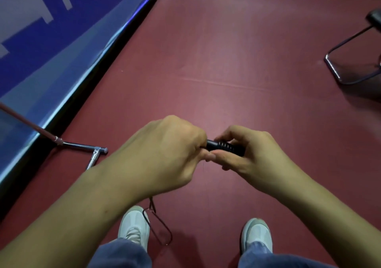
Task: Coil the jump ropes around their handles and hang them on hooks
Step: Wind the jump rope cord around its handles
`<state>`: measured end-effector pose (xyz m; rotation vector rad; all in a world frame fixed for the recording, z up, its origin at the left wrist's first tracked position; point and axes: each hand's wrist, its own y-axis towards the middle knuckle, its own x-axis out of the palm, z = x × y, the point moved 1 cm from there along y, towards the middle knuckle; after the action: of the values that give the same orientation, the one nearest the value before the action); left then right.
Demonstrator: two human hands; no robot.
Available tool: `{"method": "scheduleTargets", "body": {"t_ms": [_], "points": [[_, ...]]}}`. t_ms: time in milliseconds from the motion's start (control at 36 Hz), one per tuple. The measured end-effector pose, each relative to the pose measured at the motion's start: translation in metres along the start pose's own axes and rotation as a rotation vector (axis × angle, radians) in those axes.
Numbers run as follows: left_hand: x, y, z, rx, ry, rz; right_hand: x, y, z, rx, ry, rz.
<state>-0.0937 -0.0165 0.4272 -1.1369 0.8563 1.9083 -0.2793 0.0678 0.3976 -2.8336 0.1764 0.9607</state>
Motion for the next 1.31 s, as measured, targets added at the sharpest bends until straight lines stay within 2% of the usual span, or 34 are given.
{"method": "scheduleTargets", "body": {"t_ms": [167, 333, 528, 778, 889, 944, 1083, 1222, 1306], "points": [[-0.004, 0.004, -0.010, -0.021, -0.085, 0.088, -0.007, -0.004, -0.009, -0.039, 0.022, -0.078], [0.004, 0.009, 0.003, -0.033, -0.129, 0.067, 0.004, -0.007, -0.015, -0.104, -0.261, -0.071], [0.004, 0.016, 0.001, -0.132, -0.324, 0.038, 0.006, -0.018, -0.025, -0.177, -0.301, -0.062], [0.004, 0.013, -0.021, -0.278, -0.906, -0.049, 0.002, -0.022, -0.025, -0.199, 0.098, -0.140], [0.012, 0.011, -0.017, -0.331, -1.220, -0.070, -0.003, -0.024, -0.033, -0.230, 0.296, -0.103], [0.016, 0.012, -0.008, -0.344, -1.284, -0.039, -0.009, -0.022, -0.033, -0.204, 0.407, -0.064], [0.023, 0.013, 0.001, -0.362, -1.190, 0.052, -0.016, -0.016, -0.024, -0.112, 0.534, 0.044], [0.023, 0.011, 0.002, -0.285, -0.923, 0.031, -0.018, -0.009, -0.010, -0.059, 0.531, 0.096], [0.022, 0.011, 0.004, -0.301, -0.873, 0.016, -0.016, -0.011, -0.007, -0.066, 0.503, 0.109]]}}
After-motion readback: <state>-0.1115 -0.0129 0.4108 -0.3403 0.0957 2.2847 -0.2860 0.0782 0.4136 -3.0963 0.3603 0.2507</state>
